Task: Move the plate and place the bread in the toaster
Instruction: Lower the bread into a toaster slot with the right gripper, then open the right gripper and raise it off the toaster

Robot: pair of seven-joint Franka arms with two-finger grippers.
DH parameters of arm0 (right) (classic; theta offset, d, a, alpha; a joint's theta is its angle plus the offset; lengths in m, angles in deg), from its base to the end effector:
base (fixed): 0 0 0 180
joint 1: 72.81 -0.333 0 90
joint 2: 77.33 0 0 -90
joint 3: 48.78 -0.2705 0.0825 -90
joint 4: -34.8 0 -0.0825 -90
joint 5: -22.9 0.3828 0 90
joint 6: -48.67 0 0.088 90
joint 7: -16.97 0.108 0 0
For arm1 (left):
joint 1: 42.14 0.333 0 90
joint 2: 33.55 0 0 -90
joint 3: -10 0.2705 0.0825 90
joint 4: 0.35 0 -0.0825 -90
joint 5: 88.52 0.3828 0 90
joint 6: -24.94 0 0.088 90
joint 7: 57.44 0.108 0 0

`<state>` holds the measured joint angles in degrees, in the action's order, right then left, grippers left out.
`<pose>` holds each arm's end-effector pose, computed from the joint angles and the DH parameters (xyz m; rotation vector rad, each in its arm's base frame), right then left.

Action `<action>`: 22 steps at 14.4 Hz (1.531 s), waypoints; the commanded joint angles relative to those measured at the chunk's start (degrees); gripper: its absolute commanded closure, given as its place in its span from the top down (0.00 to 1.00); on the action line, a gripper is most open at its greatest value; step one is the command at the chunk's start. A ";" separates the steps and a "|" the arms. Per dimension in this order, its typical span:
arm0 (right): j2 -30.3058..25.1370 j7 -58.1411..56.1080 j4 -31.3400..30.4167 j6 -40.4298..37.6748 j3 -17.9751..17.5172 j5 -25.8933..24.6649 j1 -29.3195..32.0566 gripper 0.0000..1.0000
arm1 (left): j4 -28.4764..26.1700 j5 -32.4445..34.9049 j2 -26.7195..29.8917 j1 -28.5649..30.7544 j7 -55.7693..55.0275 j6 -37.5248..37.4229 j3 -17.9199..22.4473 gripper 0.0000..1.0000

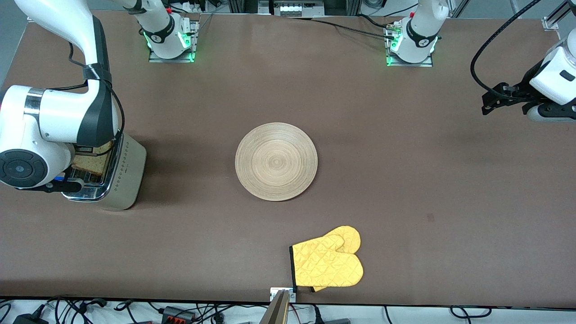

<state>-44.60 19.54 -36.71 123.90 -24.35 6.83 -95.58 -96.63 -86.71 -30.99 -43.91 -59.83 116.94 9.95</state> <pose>0.6310 0.0003 0.4021 2.5559 -0.0952 -0.5873 0.5422 -0.0139 0.5539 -3.1086 -0.0130 0.0448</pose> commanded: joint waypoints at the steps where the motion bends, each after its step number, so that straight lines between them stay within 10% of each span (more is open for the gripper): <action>1: -0.04 0.06 -0.65 1.41 0.00 -0.46 -0.08 0.00 | 0.92 -1.02 -0.36 -0.16 -0.07 -0.06 0.14 1.00; 14: -0.04 -0.29 -1.44 3.08 0.00 0.86 0.01 0.00 | 0.92 -1.02 -0.36 -0.07 -0.07 -0.06 0.14 1.00; 15: 0.31 -0.20 -2.05 3.26 0.00 0.95 0.01 0.22 | 0.92 -1.02 -0.36 -0.16 -0.07 -0.06 0.14 1.00; 16: 0.83 0.58 -2.06 3.52 0.00 2.52 0.01 0.73 | 0.92 -1.02 -0.36 -0.07 -0.07 -0.06 0.14 1.00; 17: 0.84 0.59 -2.06 3.87 0.35 5.58 0.53 1.00 | 0.92 -1.02 -0.36 -0.07 -0.07 -0.06 0.14 1.00; 22: -0.21 0.50 1.27 4.05 0.18 8.76 1.15 1.00 | 0.92 -1.02 -0.36 -0.07 -0.07 -0.06 0.14 1.00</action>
<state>-43.68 19.65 -37.43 127.97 -23.95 13.86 -94.50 -96.63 -86.71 -30.99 -43.91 -59.83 116.94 9.95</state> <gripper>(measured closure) 0.278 0.000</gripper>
